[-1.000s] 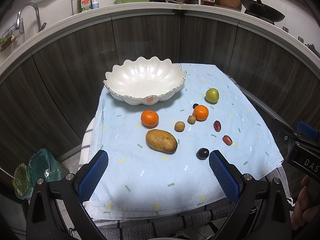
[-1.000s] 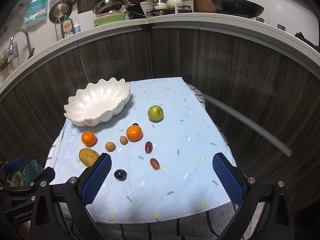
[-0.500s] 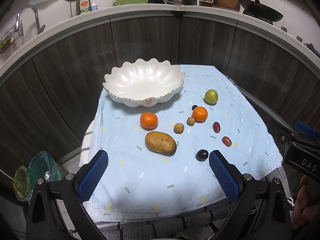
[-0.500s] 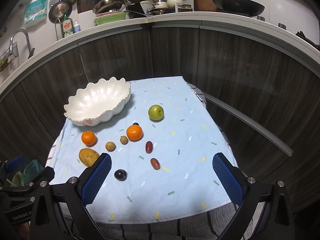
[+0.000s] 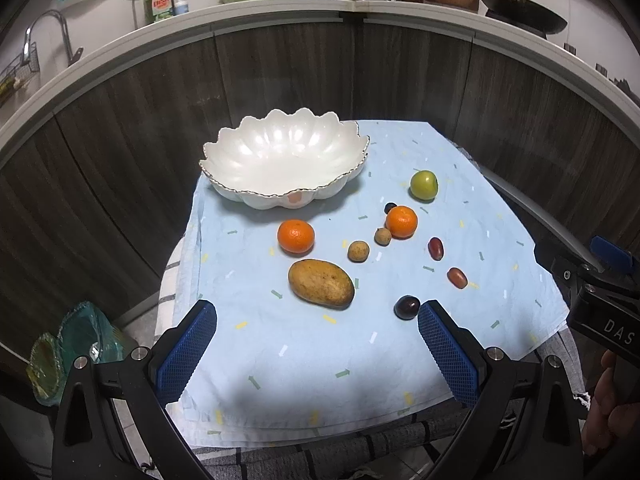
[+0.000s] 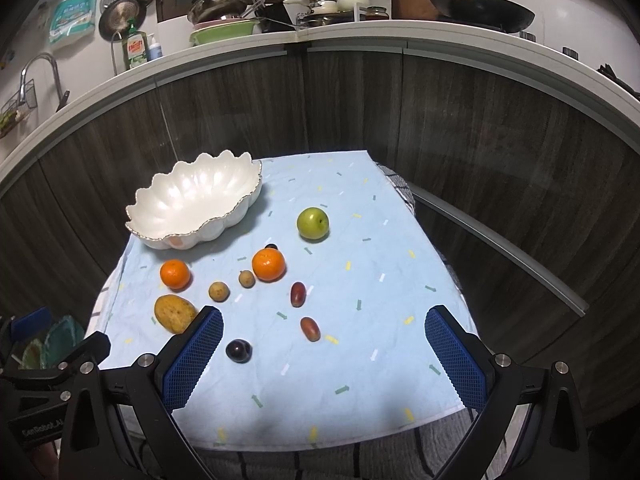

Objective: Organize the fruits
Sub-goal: 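Move the left tool toward the mango while the right tool moves toward a red-brown date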

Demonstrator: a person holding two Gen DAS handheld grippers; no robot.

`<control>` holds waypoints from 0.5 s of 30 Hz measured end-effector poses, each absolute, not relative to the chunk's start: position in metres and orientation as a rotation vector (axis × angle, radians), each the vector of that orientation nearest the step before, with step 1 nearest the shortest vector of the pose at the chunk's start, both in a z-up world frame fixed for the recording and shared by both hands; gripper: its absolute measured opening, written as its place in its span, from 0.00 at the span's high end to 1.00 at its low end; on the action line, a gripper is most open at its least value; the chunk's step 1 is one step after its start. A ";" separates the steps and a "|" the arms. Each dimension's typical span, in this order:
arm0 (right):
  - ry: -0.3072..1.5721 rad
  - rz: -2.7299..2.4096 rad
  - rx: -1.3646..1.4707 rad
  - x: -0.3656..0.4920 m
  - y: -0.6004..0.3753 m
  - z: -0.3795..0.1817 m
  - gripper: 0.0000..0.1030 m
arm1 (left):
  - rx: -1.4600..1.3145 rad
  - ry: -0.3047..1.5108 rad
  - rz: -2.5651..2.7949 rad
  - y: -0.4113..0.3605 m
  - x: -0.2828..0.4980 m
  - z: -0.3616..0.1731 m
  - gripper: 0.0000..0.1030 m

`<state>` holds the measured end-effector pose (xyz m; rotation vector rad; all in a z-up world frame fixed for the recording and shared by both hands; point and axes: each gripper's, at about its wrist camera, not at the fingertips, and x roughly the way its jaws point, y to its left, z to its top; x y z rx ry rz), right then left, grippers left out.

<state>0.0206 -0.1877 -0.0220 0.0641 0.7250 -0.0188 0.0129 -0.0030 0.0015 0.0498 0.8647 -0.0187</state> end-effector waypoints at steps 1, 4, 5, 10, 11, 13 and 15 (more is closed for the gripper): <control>0.728 -0.019 0.065 0.022 -0.188 -0.023 0.01 | 0.058 0.864 -0.018 -0.004 0.014 0.001 0.01; 0.733 -0.021 0.064 0.027 -0.188 -0.025 0.01 | 0.071 0.864 -0.022 -0.006 0.017 -0.001 0.01; 0.734 -0.021 0.062 0.029 -0.188 -0.026 0.01 | 0.075 0.866 -0.024 -0.006 0.019 -0.001 0.01; 0.741 -0.019 0.051 0.035 -0.185 -0.030 0.01 | 0.077 0.879 -0.031 -0.006 0.027 -0.006 0.01; 0.742 -0.017 0.048 0.037 -0.184 -0.031 0.01 | 0.078 0.881 -0.031 -0.006 0.029 -0.007 0.01; 0.748 -0.011 0.044 0.041 -0.184 -0.033 0.01 | 0.082 0.885 -0.029 -0.006 0.032 -0.009 0.01; 0.751 -0.006 0.041 0.045 -0.183 -0.035 0.01 | 0.085 0.891 -0.031 -0.006 0.036 -0.011 0.01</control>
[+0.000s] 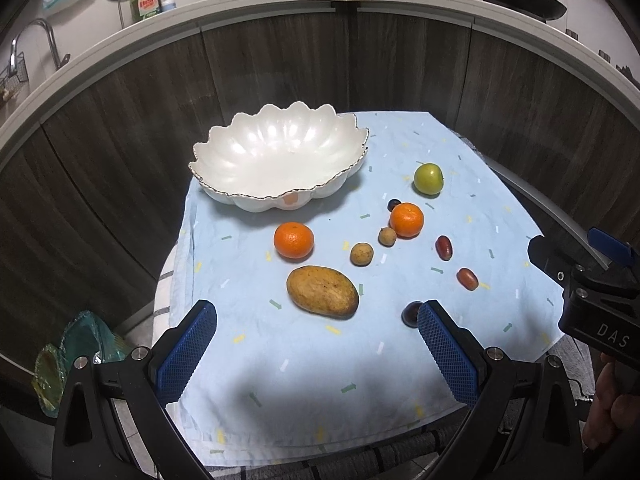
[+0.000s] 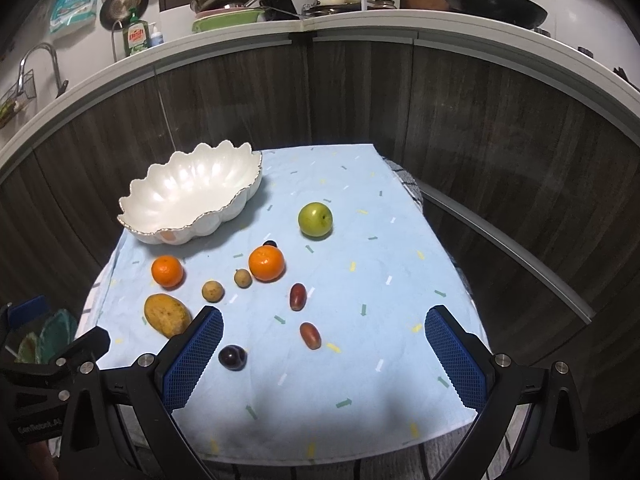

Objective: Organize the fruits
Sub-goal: 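Move the left tool toward the mango while the right tool moves toward a red-brown date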

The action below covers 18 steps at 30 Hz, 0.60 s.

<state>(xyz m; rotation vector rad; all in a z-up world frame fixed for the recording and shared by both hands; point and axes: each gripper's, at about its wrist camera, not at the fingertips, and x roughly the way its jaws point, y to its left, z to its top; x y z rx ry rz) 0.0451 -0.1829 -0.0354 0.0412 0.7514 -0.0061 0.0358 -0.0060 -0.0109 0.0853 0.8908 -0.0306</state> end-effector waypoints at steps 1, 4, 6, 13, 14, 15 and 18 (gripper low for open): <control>0.752 -0.005 0.037 0.047 -0.182 -0.037 0.01 | 0.088 0.892 -0.029 -0.006 0.038 -0.012 0.01; 0.755 0.006 0.026 0.055 -0.180 -0.041 0.01 | 0.099 0.892 -0.026 -0.005 0.045 -0.016 0.01; 0.758 0.011 0.020 0.059 -0.178 -0.044 0.01 | 0.104 0.895 -0.027 -0.005 0.049 -0.019 0.01; 0.774 0.016 0.005 0.075 -0.174 -0.056 0.04 | 0.096 0.914 -0.034 -0.003 0.064 -0.031 0.01; 0.777 0.016 0.005 0.077 -0.174 -0.058 0.04 | 0.097 0.916 -0.034 -0.003 0.066 -0.033 0.01; 0.780 0.015 0.002 0.079 -0.174 -0.061 0.04 | 0.098 0.917 -0.035 -0.003 0.068 -0.035 0.01; 0.792 0.019 -0.001 0.083 -0.174 -0.067 0.06 | 0.103 0.912 -0.038 -0.004 0.073 -0.040 0.01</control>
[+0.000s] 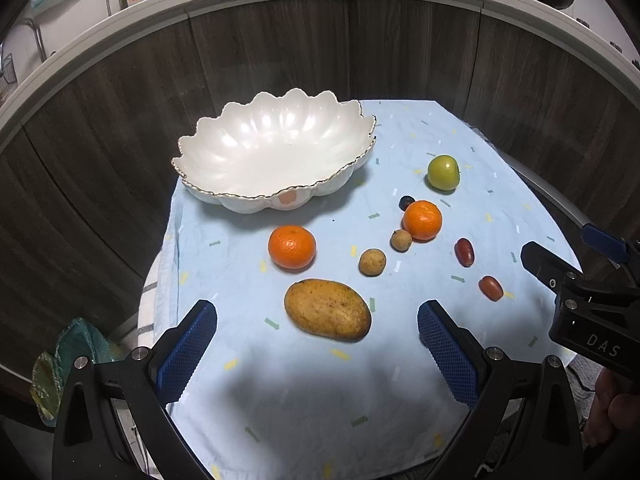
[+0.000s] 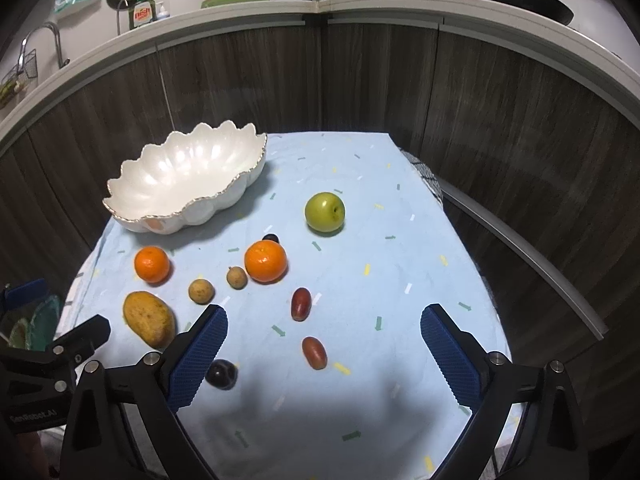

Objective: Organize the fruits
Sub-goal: 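Move the left tool toward the mango while the right tool moves toward a red-brown date, then close the left tool on the mango while the right tool closes on the red-brown date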

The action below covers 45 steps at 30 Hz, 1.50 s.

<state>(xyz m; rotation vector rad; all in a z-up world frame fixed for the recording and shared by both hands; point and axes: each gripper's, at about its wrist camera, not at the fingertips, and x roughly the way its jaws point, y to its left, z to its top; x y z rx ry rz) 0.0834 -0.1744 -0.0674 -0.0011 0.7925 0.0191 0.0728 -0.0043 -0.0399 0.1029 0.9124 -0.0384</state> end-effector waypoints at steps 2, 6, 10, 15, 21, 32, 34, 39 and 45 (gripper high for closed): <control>0.800 0.022 -0.003 0.087 -0.175 -0.072 0.09 | 0.107 0.913 -0.042 -0.005 0.076 -0.045 0.01; 0.813 0.033 -0.005 0.092 -0.175 -0.081 0.11 | 0.104 0.931 -0.046 -0.004 0.083 -0.056 0.01; 0.822 0.044 -0.020 0.096 -0.172 -0.088 0.15 | 0.106 0.951 -0.049 -0.003 0.088 -0.068 0.04; 0.838 0.058 -0.026 0.102 -0.170 -0.099 0.20 | 0.114 0.950 -0.052 -0.003 0.094 -0.078 0.05; 0.864 0.055 -0.026 0.107 -0.170 -0.113 0.24 | 0.112 0.959 -0.045 -0.001 0.103 -0.089 0.05; 0.920 0.056 -0.024 0.113 -0.172 -0.138 0.36 | 0.117 0.975 -0.048 0.000 0.113 -0.109 0.06; 0.924 0.056 -0.025 0.114 -0.172 -0.141 0.37 | 0.118 0.974 -0.046 0.000 0.114 -0.111 0.06; 0.938 0.062 -0.025 0.115 -0.172 -0.147 0.48 | 0.114 0.978 -0.039 0.003 0.118 -0.119 0.07; 0.958 0.068 -0.025 0.116 -0.172 -0.155 0.58 | 0.111 0.981 -0.048 0.002 0.120 -0.127 0.09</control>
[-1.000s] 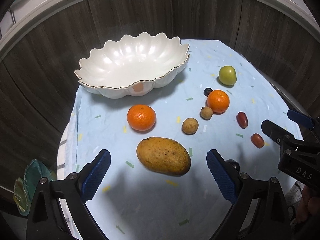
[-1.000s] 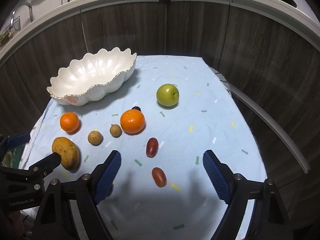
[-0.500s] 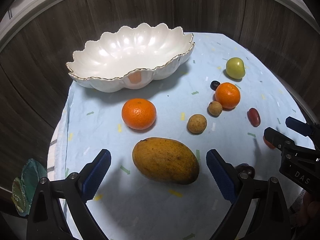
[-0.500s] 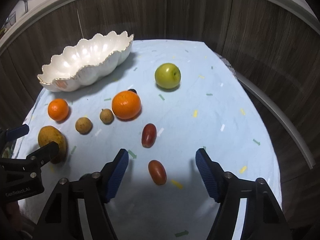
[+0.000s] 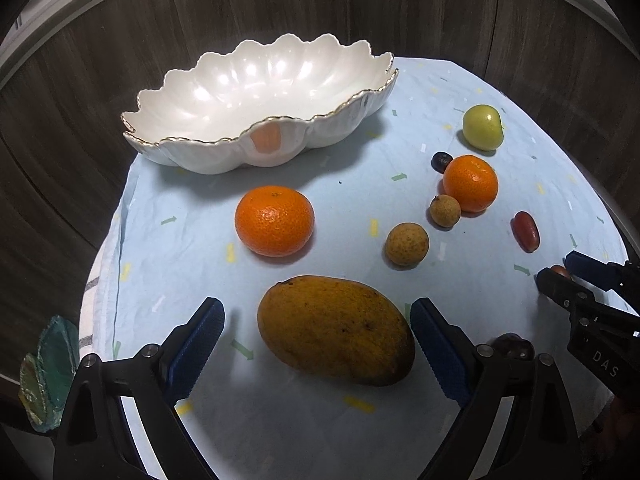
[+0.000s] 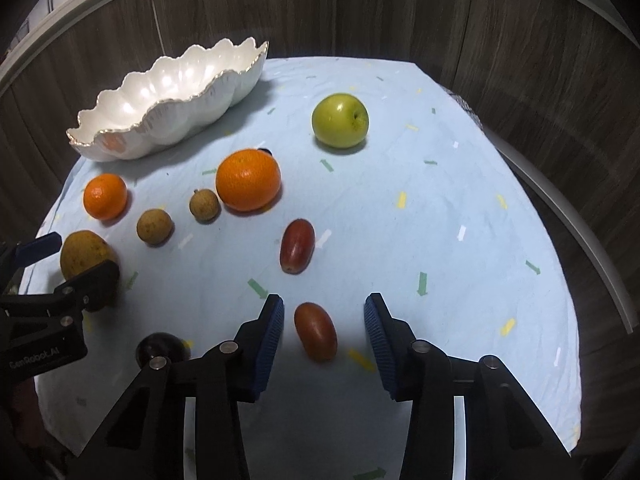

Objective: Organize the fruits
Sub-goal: 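Close the left tool on the mango while the right tool closes on the red-brown date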

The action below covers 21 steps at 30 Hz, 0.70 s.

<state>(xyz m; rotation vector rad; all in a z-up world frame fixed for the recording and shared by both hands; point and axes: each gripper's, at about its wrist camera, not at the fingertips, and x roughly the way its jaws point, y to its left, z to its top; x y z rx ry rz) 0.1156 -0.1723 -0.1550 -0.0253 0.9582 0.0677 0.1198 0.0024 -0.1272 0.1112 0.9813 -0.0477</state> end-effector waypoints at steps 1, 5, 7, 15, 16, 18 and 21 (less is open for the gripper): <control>0.956 0.067 -0.027 0.115 -0.172 -0.155 0.59 | 0.112 0.981 -0.051 0.002 0.120 -0.129 0.09; 0.950 0.078 -0.030 0.114 -0.171 -0.155 0.70 | 0.113 0.987 -0.059 0.002 0.121 -0.136 0.14; 0.948 0.084 -0.034 0.113 -0.170 -0.155 0.72 | 0.112 0.988 -0.061 0.002 0.122 -0.139 0.15; 0.943 0.098 -0.031 0.113 -0.169 -0.155 0.80 | 0.079 0.964 -0.099 0.002 0.122 -0.144 0.27; 0.944 0.099 -0.027 0.113 -0.170 -0.155 0.81 | 0.078 0.961 -0.103 0.002 0.121 -0.144 0.27; 0.943 0.099 -0.021 0.113 -0.170 -0.155 0.81 | 0.080 0.959 -0.102 0.001 0.121 -0.143 0.29; 0.942 0.097 -0.017 0.113 -0.171 -0.154 0.82 | 0.080 0.958 -0.099 0.001 0.120 -0.142 0.30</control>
